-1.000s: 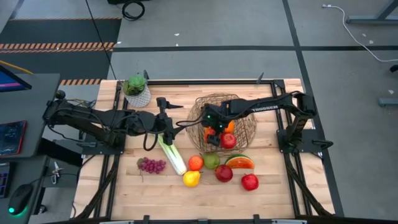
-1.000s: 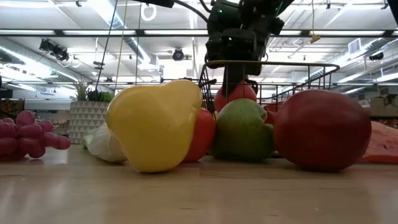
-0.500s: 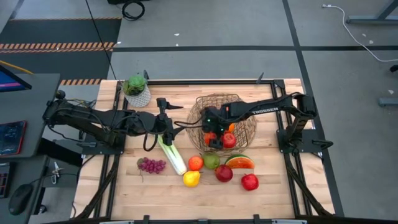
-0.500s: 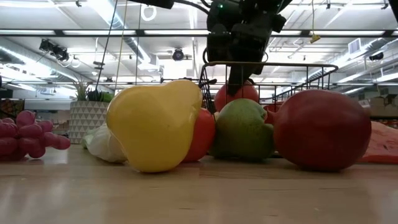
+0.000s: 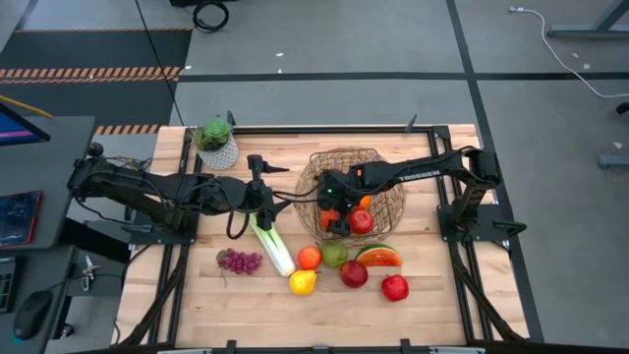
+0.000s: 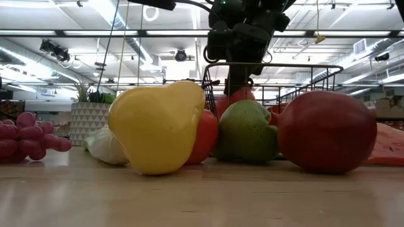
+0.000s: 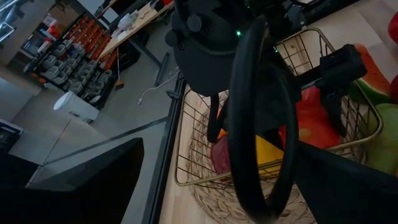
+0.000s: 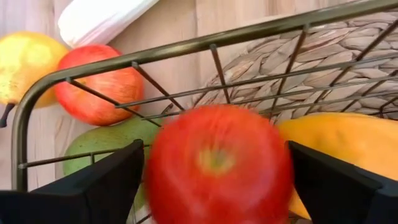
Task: Build produce basket
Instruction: Put the red apple into the brown wire basket, then put the yellow pear into the brown wire basket
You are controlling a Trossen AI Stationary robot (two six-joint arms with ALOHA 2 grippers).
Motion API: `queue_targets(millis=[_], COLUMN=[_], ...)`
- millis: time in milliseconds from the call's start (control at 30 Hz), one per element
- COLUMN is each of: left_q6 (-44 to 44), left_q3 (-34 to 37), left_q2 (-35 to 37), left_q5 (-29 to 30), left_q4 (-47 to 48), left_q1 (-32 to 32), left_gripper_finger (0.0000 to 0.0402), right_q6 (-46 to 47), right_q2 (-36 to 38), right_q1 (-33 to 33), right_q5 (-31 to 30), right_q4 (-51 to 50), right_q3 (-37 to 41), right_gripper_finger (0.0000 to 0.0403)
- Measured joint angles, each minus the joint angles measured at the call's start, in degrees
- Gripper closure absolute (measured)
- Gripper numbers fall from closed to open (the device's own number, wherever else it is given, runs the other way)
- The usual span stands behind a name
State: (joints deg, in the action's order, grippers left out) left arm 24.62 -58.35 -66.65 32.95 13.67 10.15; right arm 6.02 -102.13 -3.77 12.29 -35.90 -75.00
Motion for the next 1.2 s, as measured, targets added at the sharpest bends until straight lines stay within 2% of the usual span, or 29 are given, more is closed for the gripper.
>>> queue_targets(millis=[300, 500, 700, 967, 1200], left_q6=[-0.01, 0.00, -1.99, -4.12, -12.35], left_q3=[0.00, -0.04, -0.04, -0.04, -0.04], left_q2=[-0.02, -0.04, -0.04, -0.07, -0.07], left_q5=[0.02, 0.09, 0.03, 0.05, 0.02], left_q4=[0.39, 0.35, 1.58, 1.27, 1.67], left_q1=[-0.02, -0.02, -0.02, -0.02, -0.02], left_gripper_finger=[0.0005, 0.0005, 0.0005, 0.0005, 0.0005], right_q6=[-0.26, -1.16, -3.72, -0.15, 1.70], right_q2=[0.15, 3.68, 14.15, 29.21, 40.60], right_q1=[-0.52, -2.25, -1.78, 0.02, 3.33], right_q5=[0.48, -0.49, -3.70, -6.14, -6.45], right_q4=[-1.23, -10.19, -9.67, -2.23, -2.08], right_q3=[-0.02, -2.58, -1.52, 8.45, 13.82], right_gripper_finger=[0.0006, 0.0004, 0.0005, 0.0005, 0.0005])
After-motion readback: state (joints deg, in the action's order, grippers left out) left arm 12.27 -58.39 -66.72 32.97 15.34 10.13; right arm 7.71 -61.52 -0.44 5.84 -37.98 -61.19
